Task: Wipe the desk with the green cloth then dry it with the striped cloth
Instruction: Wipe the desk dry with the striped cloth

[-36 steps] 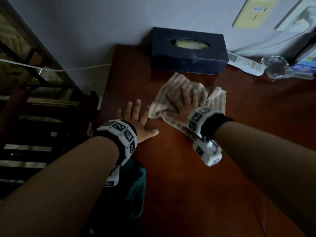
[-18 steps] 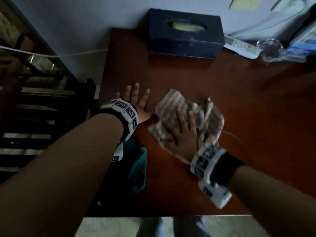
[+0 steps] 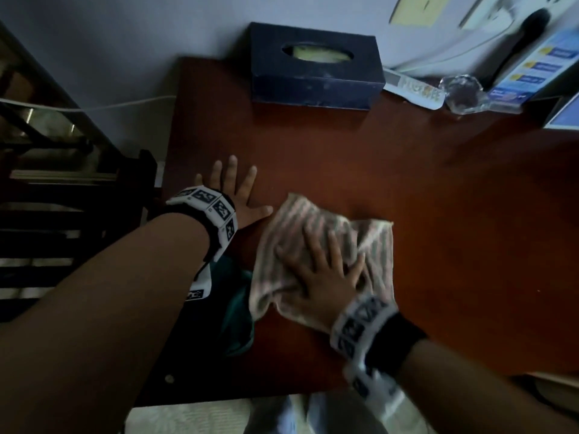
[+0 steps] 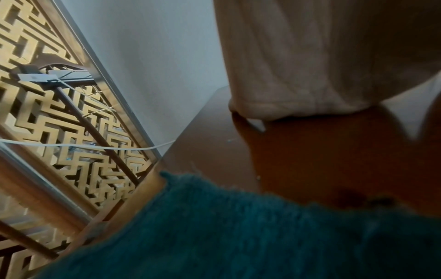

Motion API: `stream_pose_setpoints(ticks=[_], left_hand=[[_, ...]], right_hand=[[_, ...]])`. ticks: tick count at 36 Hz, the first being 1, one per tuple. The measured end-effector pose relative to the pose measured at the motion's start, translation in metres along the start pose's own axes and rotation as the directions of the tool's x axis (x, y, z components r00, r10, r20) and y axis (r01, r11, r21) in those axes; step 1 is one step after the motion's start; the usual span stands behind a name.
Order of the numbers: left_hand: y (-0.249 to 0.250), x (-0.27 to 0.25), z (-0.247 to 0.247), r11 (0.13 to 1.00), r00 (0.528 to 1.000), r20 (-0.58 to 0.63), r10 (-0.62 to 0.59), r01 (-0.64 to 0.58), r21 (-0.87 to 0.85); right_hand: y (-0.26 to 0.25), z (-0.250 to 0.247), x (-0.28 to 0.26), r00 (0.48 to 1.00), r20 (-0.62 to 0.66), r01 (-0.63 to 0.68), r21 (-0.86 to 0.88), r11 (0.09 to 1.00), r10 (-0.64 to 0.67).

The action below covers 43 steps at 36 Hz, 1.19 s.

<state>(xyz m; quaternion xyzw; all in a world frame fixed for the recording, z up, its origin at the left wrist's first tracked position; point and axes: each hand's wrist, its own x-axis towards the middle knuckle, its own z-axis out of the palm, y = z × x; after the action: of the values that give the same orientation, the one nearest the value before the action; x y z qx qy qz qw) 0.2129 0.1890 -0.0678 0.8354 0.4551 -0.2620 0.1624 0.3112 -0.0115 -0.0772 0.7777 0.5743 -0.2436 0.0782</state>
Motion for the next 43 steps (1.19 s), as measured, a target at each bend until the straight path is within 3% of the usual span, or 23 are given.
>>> stream_pose_setpoints(ticks=[4,7,11,14,18,23,26,29,32,34,39,41,43], left_hand=[[0.004,-0.002,-0.001,1.000,0.999,-0.015,-0.029,0.029,-0.002],[0.003,-0.001,0.002,0.999,0.999,-0.041,-0.029,0.028,-0.025],[-0.002,-0.003,0.005,0.997,0.992,-0.117,0.051,-0.056,-0.044],[-0.003,0.001,0.006,0.998,0.985,-0.157,0.067,-0.070,-0.010],[-0.004,0.007,0.017,0.995,0.987,-0.157,-0.032,0.046,0.084],[0.026,-0.019,-0.001,0.972,0.976,-0.209,-0.053,0.099,0.212],[0.057,-0.045,-0.002,0.985,0.962,-0.272,0.039,0.010,0.174],[0.090,-0.077,0.008,0.982,0.902,-0.390,0.184,-0.182,0.042],[0.120,-0.108,0.029,0.913,0.857,-0.350,0.378,-0.407,-0.011],[0.136,-0.128,0.042,0.862,0.823,-0.309,0.476,-0.507,-0.022],[0.147,-0.150,0.068,0.854,0.830,-0.262,0.492,-0.519,-0.041],[0.144,-0.145,0.080,0.856,0.842,-0.184,0.506,-0.517,-0.013],[0.140,-0.141,0.091,0.863,0.861,-0.076,0.502,-0.494,0.104]], right_hand=[[0.005,-0.035,0.061,0.997,0.062,-0.042,0.002,0.999,0.042],[0.010,-0.058,0.095,0.998,0.036,-0.047,0.010,0.999,0.047],[0.018,-0.069,0.113,0.999,0.038,-0.021,0.006,1.000,0.020],[0.015,-0.059,0.098,1.000,0.015,-0.024,0.029,0.999,0.023],[0.011,-0.031,0.049,0.999,-0.033,-0.020,0.015,1.000,0.021],[0.007,0.016,-0.024,0.998,-0.062,0.034,0.010,0.999,-0.034],[0.007,0.038,-0.064,0.991,-0.105,0.085,0.066,0.994,-0.078],[0.006,0.049,-0.094,0.992,-0.040,0.121,0.117,0.986,-0.117],[0.007,0.054,-0.106,0.993,0.015,0.112,0.143,0.983,-0.115],[0.005,0.052,-0.108,0.996,-0.017,0.094,0.095,0.991,-0.093],[0.013,0.044,-0.114,0.999,-0.051,0.022,0.134,0.991,-0.015],[0.033,0.043,-0.118,1.000,0.024,-0.020,0.132,0.991,0.017],[0.056,0.043,-0.122,0.999,0.014,-0.048,0.145,0.988,0.047]])
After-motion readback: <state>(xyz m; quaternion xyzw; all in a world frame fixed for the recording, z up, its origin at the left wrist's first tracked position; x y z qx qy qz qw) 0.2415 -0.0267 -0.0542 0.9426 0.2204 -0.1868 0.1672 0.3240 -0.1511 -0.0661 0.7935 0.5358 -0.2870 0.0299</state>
